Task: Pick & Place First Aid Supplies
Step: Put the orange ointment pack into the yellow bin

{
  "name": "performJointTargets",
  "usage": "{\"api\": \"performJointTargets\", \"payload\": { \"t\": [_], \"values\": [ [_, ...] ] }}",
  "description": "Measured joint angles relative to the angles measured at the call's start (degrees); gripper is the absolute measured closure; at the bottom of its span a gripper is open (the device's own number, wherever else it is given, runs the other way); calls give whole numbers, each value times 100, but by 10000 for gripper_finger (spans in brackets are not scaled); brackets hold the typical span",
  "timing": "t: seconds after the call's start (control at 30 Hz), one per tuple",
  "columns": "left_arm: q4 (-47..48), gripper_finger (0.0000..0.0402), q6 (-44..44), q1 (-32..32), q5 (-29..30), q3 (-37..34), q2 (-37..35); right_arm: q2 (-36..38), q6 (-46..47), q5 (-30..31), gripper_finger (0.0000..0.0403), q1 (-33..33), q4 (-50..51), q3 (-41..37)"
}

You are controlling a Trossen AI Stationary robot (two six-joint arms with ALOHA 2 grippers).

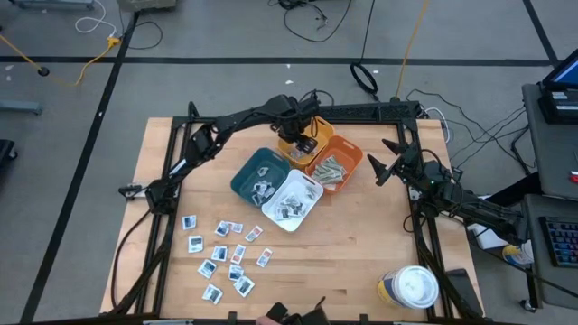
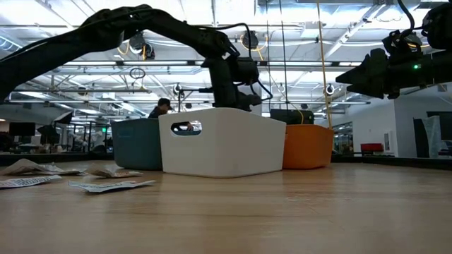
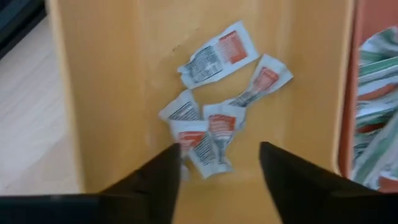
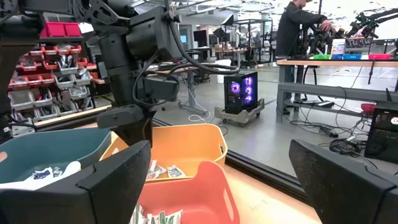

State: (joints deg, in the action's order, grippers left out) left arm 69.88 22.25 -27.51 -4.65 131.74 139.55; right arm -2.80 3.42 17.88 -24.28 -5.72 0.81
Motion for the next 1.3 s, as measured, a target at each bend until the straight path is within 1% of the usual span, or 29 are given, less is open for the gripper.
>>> {"api": "performJointTargets", "payload": {
  "t": [0.1, 0.17, 0.3, 0.4, 0.7, 0.8, 0.9, 1.0, 1.17, 1.3],
  "values": [
    [-89, 126, -251, 0, -246, 0, 0, 1, 0, -1, 26, -1, 0, -1],
    [-76, 98, -421, 5, -387, 0, -8, 2, 0, 1, 26, -1, 0, 1],
    [217, 64, -917, 25, -610, 0, -180, -1, 1, 1, 26, -1, 0, -1],
    [494, 56, -1358, 56, -605, 0, -361, -1, 0, -1, 26, 1, 0, -1],
    [1441, 55, -2750, 123, -552, 4, -763, 0, 0, 0, 26, 1, 0, 1],
    [1776, 55, -3054, 239, -419, 0, -786, -1, 0, -1, 26, 0, 0, 0],
    [1944, 55, -3179, 473, -212, -28, -860, 0, 1, -1, 26, 0, 0, 0],
    [1653, 55, -3232, 739, -236, -532, -1226, 0, 0, -1, 26, -1, 0, 1],
    [702, 55, -3316, 1280, -147, -2221, -2167, -1, 2, -1, 26, -1, 0, 1],
    [203, 55, -3284, 1778, -109, -3431, -2932, 0, 0, 0, 26, 0, 0, 0]
  ]
}}
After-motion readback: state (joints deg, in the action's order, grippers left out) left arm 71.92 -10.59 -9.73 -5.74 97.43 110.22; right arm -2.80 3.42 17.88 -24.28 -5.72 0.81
